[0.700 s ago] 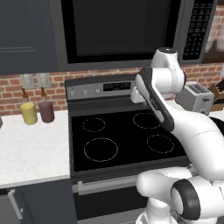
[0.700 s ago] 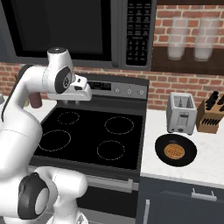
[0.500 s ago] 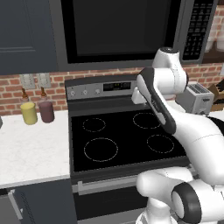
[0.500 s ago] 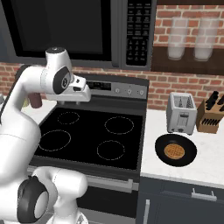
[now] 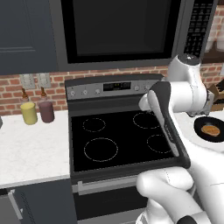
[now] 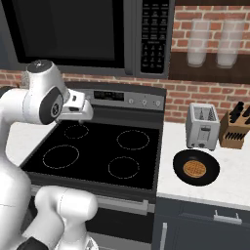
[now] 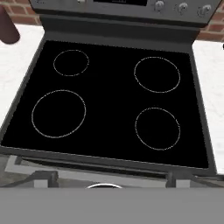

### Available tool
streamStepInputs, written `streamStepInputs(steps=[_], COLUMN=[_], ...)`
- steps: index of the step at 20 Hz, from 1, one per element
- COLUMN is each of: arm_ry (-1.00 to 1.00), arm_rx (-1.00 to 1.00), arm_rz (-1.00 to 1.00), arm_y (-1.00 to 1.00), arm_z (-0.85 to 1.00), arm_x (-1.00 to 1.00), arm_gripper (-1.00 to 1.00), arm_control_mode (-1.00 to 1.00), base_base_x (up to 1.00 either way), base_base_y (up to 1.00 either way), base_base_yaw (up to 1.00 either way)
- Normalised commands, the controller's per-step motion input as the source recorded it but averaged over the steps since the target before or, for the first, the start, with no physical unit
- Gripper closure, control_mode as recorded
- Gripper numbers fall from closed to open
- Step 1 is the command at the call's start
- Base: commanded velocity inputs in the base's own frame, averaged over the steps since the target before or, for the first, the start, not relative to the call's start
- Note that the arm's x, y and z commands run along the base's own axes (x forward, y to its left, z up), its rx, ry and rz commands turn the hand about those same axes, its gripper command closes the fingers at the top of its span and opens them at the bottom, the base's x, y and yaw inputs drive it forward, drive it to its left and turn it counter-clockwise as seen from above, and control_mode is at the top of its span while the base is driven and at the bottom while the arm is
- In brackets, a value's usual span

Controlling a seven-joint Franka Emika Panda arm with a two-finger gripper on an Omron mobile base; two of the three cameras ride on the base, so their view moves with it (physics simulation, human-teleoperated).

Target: Open the microwave, place the bowl with waffle inside the microwave, then close the microwave door and turn it on.

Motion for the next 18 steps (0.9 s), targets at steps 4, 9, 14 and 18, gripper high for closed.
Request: streamStepInputs(steps=[4, 9, 14, 18], arm_ry=[-0.48, -0.3, -0.05, 0.01], arm_rx=[0.0, 0.0, 0.0, 0.0], arm_rz=[0.0, 0.0, 0.0, 0.0], arm_y=[-0.24, -0.33, -0.42, -0.35], arm_z=[0.57, 0.7, 0.75, 0.54], arm_x=[-0.36, -0.14, 0.0, 0.1], arm_gripper=[-1.0, -1.0, -1.0, -1.0], arm_control_mode=[-1.0, -1.0, -1.0, -1.0], base_base_x=[0.0, 0.0, 0.0, 0.0], base_base_y=[0.0, 0.0, 0.0, 0.0], base_base_yaw=[0.0, 0.0, 0.0, 0.0])
